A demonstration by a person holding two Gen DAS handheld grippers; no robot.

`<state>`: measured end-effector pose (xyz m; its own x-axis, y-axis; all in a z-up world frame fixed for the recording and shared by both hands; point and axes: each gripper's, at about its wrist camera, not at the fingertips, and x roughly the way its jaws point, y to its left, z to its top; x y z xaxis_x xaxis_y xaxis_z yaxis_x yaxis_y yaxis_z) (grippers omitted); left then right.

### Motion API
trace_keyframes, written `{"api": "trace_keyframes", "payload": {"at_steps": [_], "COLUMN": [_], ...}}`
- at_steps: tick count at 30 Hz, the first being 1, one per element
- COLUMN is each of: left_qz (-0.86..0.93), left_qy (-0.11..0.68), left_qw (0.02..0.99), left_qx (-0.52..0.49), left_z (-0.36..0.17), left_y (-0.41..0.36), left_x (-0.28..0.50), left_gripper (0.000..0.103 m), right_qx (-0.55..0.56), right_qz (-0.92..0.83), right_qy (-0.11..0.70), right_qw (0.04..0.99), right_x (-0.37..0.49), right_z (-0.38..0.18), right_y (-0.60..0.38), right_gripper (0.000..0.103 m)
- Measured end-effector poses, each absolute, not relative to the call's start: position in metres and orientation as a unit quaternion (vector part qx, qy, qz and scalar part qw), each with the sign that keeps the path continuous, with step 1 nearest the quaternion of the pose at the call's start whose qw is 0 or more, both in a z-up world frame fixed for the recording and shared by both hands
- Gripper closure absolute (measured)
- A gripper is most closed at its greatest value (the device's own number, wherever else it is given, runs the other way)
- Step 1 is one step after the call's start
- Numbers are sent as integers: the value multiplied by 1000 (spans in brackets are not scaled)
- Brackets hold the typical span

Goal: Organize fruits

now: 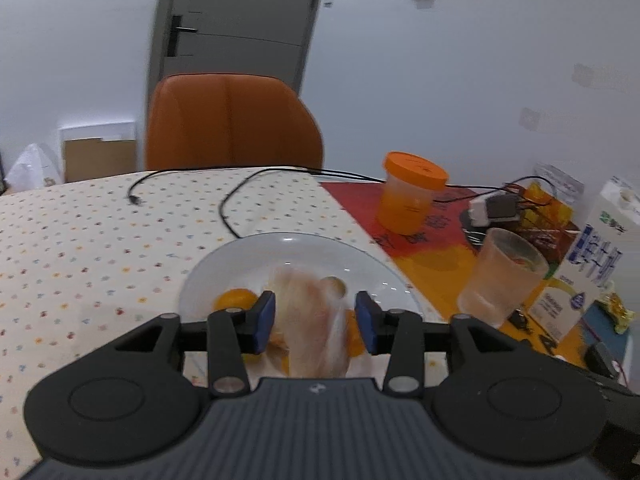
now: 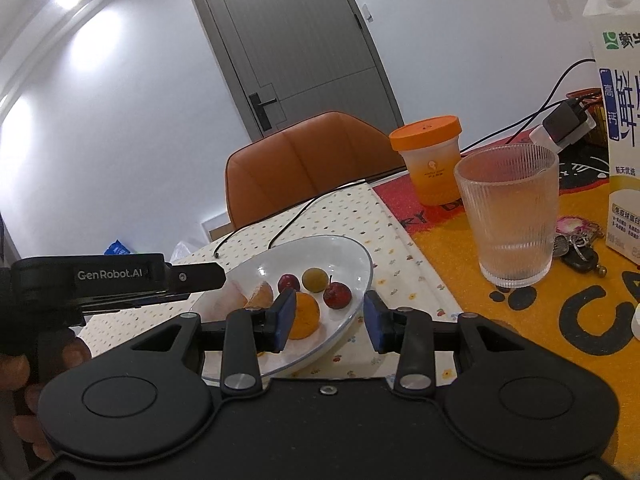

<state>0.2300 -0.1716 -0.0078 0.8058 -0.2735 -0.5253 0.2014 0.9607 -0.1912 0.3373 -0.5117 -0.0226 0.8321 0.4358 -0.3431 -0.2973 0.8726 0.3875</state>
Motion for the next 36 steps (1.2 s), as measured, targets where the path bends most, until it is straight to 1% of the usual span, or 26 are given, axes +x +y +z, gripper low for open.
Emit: {"api": "trace_keyframes", "payload": {"at_steps": [1,3,4,13,14,15,17,18,23,31,33,36], "left_qz": [-125,-111,-103,-71,-70,-69,-67,-65,-58,-44,-42,-36], "left_qy": [284,282,282,298,299,299,298,297,290,290,289,289], "left_qw": [949,951,952,949,948,948,949,949,952,953,954,954], "left_qx": [-60,-56,-57,-78,-79,-80,-81,-81,-81,-73,-72,-73], "left_z": [-8,-8,-8,-13,-13,-12,-11,-11,-5,0,1,2], "left_y": [-172,-169,-167,-137,-134,-131,-127,-125,-112,-95,-91,-86], "left_x": [229,228,228,222,221,219,216,214,204,185,180,173], "left_gripper": [55,43,41,39,39,38,35,33,29,23,20,16], "right_qx": [161,161,161,147,145,142,138,136,134,127,125,121], "right_qz": [195,195,196,211,213,214,217,219,228,241,244,247], "right_qy": [215,214,214,217,217,217,216,216,219,225,224,221], "right_qw": [943,943,943,942,941,942,942,942,939,935,935,936], "right_x": [337,336,336,333,332,331,328,327,320,308,304,298], "right_z": [-23,-22,-22,-17,-16,-15,-13,-11,-6,2,4,8], "right_y": [-512,-513,-512,-496,-493,-491,-487,-485,-477,-466,-464,-462], "right_gripper": [64,63,63,61,59,55,53,53,52,38,32,26]}}
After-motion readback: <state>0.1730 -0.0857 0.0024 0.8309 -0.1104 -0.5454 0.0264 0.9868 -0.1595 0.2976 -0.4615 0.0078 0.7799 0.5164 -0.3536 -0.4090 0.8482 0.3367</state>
